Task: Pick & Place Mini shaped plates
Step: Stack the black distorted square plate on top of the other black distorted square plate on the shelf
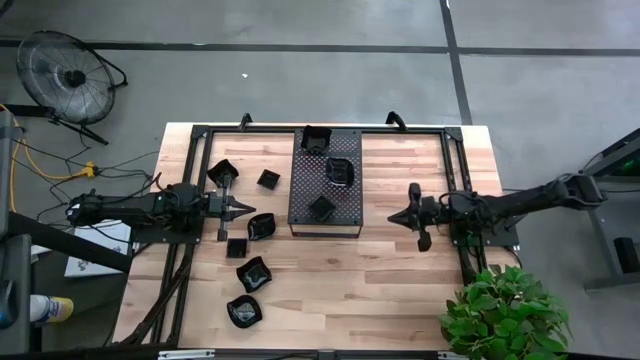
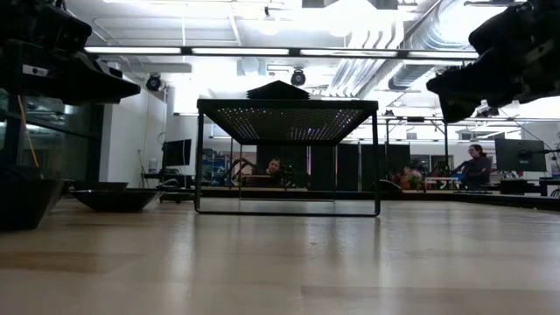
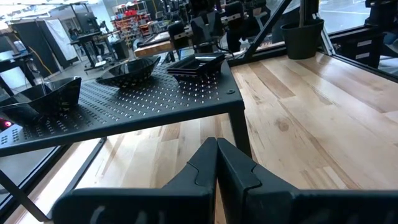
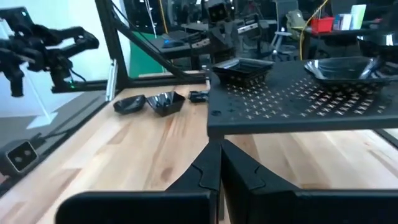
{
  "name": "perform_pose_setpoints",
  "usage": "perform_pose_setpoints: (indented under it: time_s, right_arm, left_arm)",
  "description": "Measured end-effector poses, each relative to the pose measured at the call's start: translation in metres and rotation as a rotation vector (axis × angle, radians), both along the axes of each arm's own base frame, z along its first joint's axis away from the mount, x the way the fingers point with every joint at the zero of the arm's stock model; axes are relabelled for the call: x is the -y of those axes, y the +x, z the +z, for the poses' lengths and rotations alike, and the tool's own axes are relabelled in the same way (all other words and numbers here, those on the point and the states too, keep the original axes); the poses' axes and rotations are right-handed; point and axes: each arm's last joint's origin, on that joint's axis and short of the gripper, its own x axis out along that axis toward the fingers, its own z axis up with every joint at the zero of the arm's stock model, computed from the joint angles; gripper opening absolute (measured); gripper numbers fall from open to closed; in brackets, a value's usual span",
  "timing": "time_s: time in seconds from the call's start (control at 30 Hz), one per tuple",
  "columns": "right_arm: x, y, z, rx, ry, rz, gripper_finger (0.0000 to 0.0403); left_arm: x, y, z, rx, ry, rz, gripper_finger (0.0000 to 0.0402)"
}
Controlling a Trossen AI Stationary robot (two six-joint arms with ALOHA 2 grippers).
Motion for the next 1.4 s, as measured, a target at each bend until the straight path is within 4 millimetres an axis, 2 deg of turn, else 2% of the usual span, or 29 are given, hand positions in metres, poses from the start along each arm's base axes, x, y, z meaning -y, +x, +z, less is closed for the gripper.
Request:
perform_pose_setpoints:
  time_s: [0.73,1.07,1.4]
  right_arm:
    - [0.01,-0.027,-0.005,-0.069,-0.038,-0.039,0.0]
    - [0.014,-0.027,-0.005,-0.069,-0.071,-0.065,0.0]
    - [0.017,-0.026,-0.007,-0.098,-0.017,-0.146,0.0]
  left_arm:
    - [0.0,0.0,0.0,0.0,0.0,0.0,0.0001]
    - [0.0,0.0,0.0,0.0,0.0,0.0,0.0001]
    - [0.0,0.0,0.0,0.0,0.0,0.0,0.0001]
